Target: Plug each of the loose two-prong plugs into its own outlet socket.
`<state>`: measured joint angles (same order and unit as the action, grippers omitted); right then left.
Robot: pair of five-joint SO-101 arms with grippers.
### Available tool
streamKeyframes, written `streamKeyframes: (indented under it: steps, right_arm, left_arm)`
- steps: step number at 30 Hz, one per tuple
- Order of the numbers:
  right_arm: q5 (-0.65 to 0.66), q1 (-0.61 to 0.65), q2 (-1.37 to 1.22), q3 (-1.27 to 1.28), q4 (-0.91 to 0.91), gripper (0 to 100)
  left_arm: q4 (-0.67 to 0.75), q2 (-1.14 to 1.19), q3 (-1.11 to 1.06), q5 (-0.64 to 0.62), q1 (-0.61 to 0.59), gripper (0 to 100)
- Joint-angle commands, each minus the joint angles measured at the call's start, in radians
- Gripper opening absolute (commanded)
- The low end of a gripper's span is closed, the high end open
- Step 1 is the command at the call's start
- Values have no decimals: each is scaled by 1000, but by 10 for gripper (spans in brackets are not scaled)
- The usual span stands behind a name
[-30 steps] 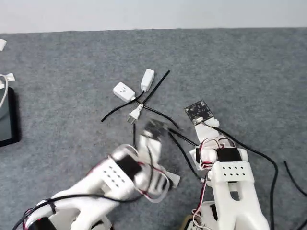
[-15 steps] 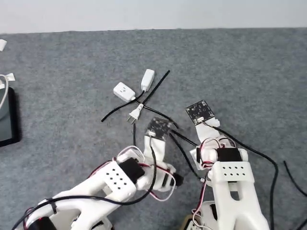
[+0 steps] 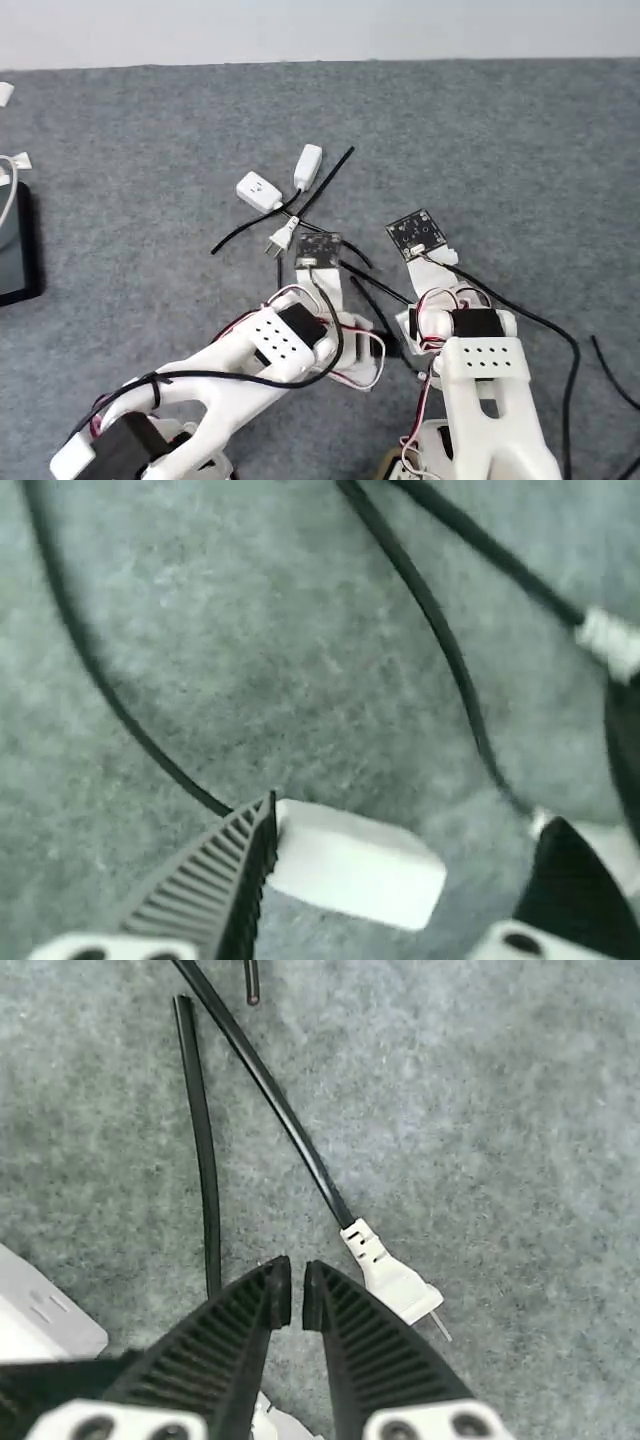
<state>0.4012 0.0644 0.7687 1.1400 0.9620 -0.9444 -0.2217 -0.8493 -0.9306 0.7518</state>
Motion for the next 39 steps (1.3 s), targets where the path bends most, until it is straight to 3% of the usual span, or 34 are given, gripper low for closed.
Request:
streamKeyframes:
  steps: [1,9,14,21,30,34,39]
  right_arm:
    - [-6,-1,16,-14,-16,28]
    - [-5,-1,18,-14,-16,28]
    - [-5,-1,18,-14,-16,28]
    - [-5,-2,19,-14,-15,28]
    - [-5,-4,19,-14,-13,28]
    - [-5,-2,19,-14,-13,28]
    - [-5,-2,19,-14,-13,28]
  left_arm:
    - [17,3,47,-140,-2,333]
    - [-98,-68,61,-104,43,295]
    - [-48,-249,-35,-69,43,8]
    - [-26,-330,-127,-55,58,12]
    - [-14,-331,-140,-57,180,14]
    - [11,-331,-143,-135,180,24]
    - [21,-331,-145,-146,180,190]
